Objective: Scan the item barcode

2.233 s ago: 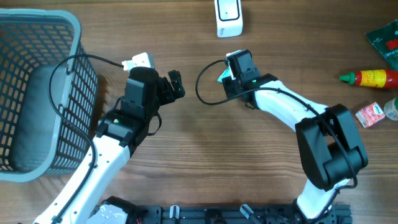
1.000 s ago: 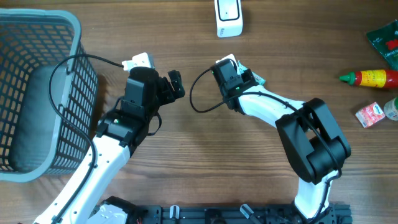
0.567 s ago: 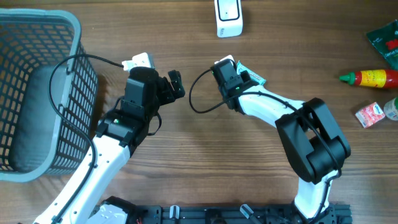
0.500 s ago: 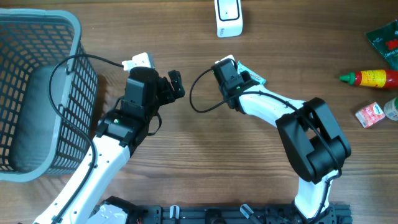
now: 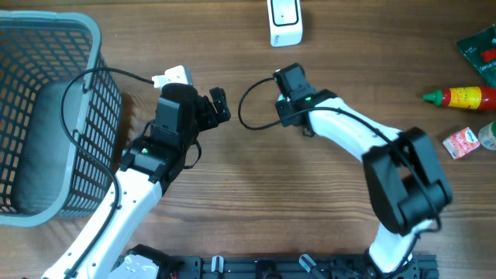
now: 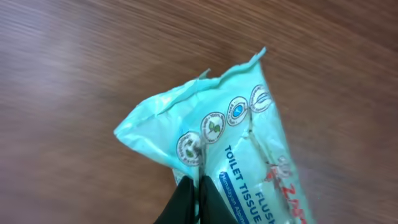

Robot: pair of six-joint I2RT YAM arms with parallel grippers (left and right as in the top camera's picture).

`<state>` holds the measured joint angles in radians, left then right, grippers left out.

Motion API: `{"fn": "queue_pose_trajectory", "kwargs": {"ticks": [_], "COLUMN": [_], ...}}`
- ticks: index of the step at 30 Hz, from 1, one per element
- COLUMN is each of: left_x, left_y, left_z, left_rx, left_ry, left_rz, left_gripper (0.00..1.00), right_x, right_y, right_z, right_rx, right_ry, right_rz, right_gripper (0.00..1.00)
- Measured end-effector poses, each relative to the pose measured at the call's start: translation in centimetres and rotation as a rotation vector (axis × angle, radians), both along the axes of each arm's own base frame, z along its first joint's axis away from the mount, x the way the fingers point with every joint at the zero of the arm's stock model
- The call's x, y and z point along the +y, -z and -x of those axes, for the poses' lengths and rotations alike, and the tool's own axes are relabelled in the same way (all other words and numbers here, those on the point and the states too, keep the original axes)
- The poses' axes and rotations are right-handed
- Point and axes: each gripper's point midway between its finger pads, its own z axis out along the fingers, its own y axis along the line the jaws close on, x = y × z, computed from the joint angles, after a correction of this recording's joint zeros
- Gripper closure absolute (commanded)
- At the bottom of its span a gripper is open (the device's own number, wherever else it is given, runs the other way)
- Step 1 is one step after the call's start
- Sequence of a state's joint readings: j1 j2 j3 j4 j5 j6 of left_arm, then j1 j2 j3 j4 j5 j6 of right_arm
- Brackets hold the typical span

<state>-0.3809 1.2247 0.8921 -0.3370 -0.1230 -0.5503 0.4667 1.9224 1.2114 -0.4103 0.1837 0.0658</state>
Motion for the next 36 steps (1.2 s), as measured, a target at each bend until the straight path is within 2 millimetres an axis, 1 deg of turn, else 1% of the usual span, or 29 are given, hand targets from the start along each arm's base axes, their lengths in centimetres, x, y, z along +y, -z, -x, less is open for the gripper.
{"fn": "queue_pose_trajectory", "kwargs": {"ticks": [2,4,5,6,7,8,9,11,12,13,14,18,26,33,36], "left_x": [0.0,0.0,0.0,0.0,0.0,0.0,0.0,0.0,0.0,0.0,0.0,0.0,0.0,0.0,0.0], "left_y": [0.0,0.0,0.0,0.0,0.0,0.0,0.0,0.0,0.0,0.0,0.0,0.0,0.0,0.0,0.0], "left_z": [0.0,0.0,0.0,0.0,0.0,0.0,0.0,0.0,0.0,0.0,0.0,0.0,0.0,0.0,0.0], "left_rx": [0.000,0.000,0.000,0.000,0.000,0.000,0.000,0.000,0.000,0.000,0.000,0.000,0.000,0.000,0.000], "left_ry": [0.000,0.000,0.000,0.000,0.000,0.000,0.000,0.000,0.000,0.000,0.000,0.000,0.000,0.000,0.000], "left_rz": [0.000,0.000,0.000,0.000,0.000,0.000,0.000,0.000,0.000,0.000,0.000,0.000,0.000,0.000,0.000], "left_gripper": [0.00,0.00,0.00,0.00,0.00,0.00,0.00,0.00,0.00,0.00,0.00,0.00,0.00,0.00,0.00], "right_x": [0.5,0.3,-0.1,-0.4,-0.8,-1.1,-1.4,-1.7,-1.7,-1.7,-1.6,-1.5,-0.8,-1.0,-0.2], "right_y": [-1.2,-2.6,-3.3,-3.6,-3.8,-3.9,-3.8,-3.8,-3.9,-4.0,-4.0,-4.0,-3.3,-1.3,-0.9], "right_z": [0.5,0.7,0.6,0.5,0.3,0.2,0.2,0.1,-0.1,-0.3,-0.4,-0.3,1.4,4.7,5.6], "right_rx": [0.030,0.044,0.044,0.044,0.041,0.042,0.042,0.034,0.028,0.017,0.013,0.016,0.053,0.154,0.158], "right_ry": [-0.009,-0.007,0.001,0.007,0.016,0.026,0.033,0.035,0.040,0.033,0.034,0.032,-0.068,-0.115,-0.154], "right_rz": [-0.097,-0.163,-0.189,-0.200,-0.204,-0.204,-0.199,-0.180,-0.181,-0.177,-0.178,-0.181,-0.087,-0.004,0.027], "right_gripper": [0.96,0.95,0.91,0.83,0.66,0.55,0.51,0.34,0.21,0.04,0.00,0.00,0.00,0.00,0.00]}}
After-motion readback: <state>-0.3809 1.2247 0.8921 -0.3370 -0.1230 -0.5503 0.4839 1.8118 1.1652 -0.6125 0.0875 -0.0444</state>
